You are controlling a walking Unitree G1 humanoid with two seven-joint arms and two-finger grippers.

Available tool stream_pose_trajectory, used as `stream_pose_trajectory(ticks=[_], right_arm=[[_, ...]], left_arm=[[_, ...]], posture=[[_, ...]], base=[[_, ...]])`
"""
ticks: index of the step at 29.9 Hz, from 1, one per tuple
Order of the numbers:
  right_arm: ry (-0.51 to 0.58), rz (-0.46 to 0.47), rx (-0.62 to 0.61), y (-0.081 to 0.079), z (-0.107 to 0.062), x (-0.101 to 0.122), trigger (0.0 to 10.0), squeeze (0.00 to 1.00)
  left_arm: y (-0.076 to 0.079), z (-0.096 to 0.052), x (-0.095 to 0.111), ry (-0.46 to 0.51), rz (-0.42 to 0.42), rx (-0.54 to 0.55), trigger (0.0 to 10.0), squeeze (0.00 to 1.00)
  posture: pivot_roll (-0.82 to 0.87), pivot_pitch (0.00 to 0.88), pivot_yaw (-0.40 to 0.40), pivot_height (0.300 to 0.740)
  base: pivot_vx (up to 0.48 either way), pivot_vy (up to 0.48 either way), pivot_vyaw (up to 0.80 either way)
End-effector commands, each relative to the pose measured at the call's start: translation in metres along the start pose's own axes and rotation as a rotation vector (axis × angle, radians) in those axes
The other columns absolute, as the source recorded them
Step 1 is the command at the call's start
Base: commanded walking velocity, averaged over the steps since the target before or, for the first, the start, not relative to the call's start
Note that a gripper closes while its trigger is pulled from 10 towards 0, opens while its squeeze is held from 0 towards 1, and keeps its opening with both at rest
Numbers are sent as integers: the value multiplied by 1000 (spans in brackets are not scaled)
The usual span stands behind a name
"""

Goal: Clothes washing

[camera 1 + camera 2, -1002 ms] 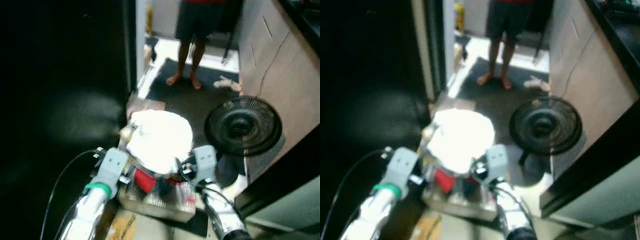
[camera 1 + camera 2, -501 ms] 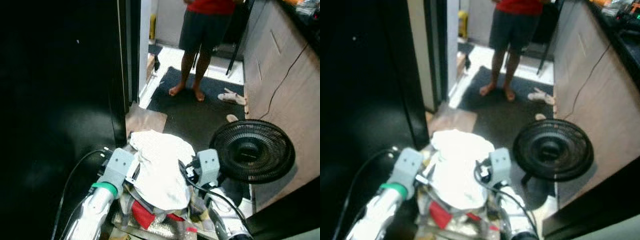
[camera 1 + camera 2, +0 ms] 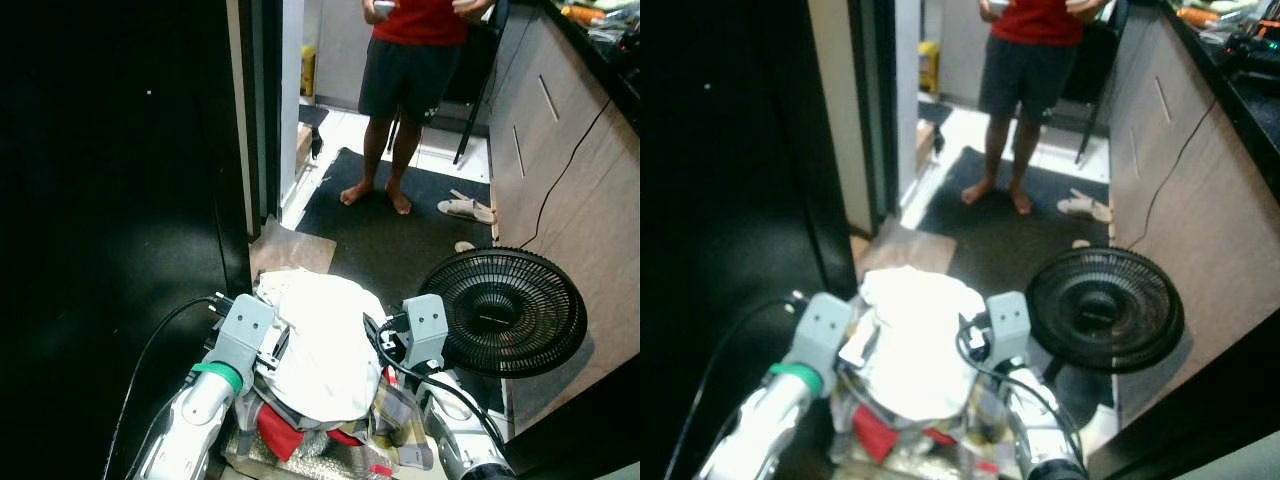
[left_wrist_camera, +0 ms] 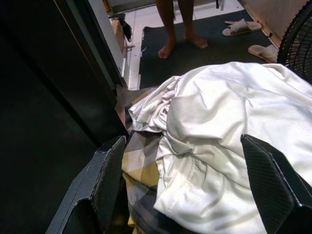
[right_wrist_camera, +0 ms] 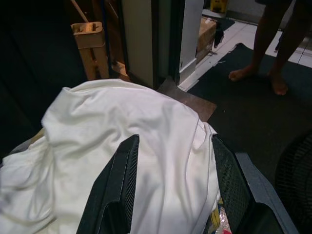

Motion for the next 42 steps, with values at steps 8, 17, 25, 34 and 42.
stream_pose_trajectory(ticks=[8, 17, 25, 34, 42], right_arm=[[-10, 14, 1, 1, -4, -4, 10000, 0], [-12, 18, -11, 2, -4, -5, 10000, 0], [-5, 31, -8, -2, -1, -1, 10000, 0], [17, 39, 6, -3, 10, 10, 10000, 0], [33, 50, 17, -2, 18, 19, 10000, 0]], left_arm=[[8, -2, -10, -35, 3, -31, 10000, 0], [9, 3, -12, -39, 23, -16, 10000, 0], [2, 20, -11, -48, 125, 27, 10000, 0], [-14, 43, -13, -142, 134, 65, 10000, 0], [-20, 44, -20, -193, 107, 63, 10000, 0]], posture=[[47, 77, -4, 740], [45, 114, -5, 740], [38, 166, -6, 740], [29, 218, 7, 740], [40, 230, 8, 740]], base=[[0, 0, 0], [0, 0, 0], [0, 0, 0], [0, 0, 0], [0, 0, 0]])
Point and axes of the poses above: a point about 5 cm out from each wrist's last joint towards the gripper, its own z axis pointing out of the wrist towards the gripper, its own x axis along the axis of the wrist's last joint, y = z × x, the point moved 1 cm from there along z, pointing out of the wrist towards the gripper, and after that the axes turned 5 degrees about -z, right-handed, at the moved point
